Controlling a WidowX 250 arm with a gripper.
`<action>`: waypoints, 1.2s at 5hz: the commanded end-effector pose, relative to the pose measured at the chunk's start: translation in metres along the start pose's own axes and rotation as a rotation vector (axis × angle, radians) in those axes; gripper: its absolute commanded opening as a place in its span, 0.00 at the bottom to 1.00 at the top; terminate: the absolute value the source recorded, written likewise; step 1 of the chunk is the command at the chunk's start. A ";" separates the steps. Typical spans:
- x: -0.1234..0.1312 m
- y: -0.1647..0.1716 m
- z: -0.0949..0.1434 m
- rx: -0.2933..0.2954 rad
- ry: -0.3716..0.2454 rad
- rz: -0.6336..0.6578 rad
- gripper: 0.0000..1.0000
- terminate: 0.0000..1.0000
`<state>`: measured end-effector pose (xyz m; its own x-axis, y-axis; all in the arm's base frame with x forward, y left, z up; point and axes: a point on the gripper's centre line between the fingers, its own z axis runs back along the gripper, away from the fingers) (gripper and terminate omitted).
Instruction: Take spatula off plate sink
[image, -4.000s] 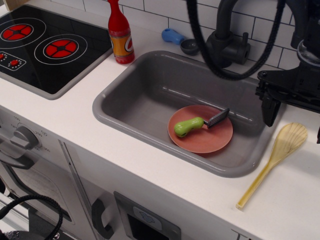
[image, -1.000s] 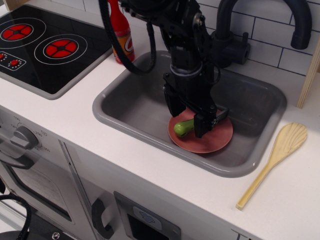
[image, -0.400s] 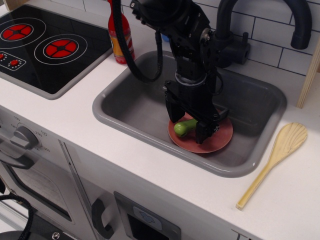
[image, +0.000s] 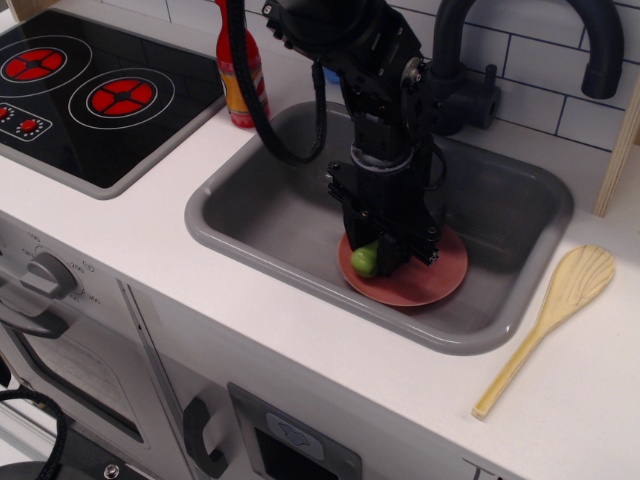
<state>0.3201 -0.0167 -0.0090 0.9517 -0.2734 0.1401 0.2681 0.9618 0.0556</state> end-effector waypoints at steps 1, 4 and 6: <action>0.025 0.019 0.050 0.040 -0.146 0.100 0.00 0.00; -0.008 0.055 0.047 0.037 -0.044 0.206 0.00 0.00; -0.025 0.072 0.031 0.074 -0.065 0.274 0.00 0.00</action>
<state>0.3054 0.0557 0.0119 0.9808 -0.0046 0.1948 -0.0097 0.9973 0.0724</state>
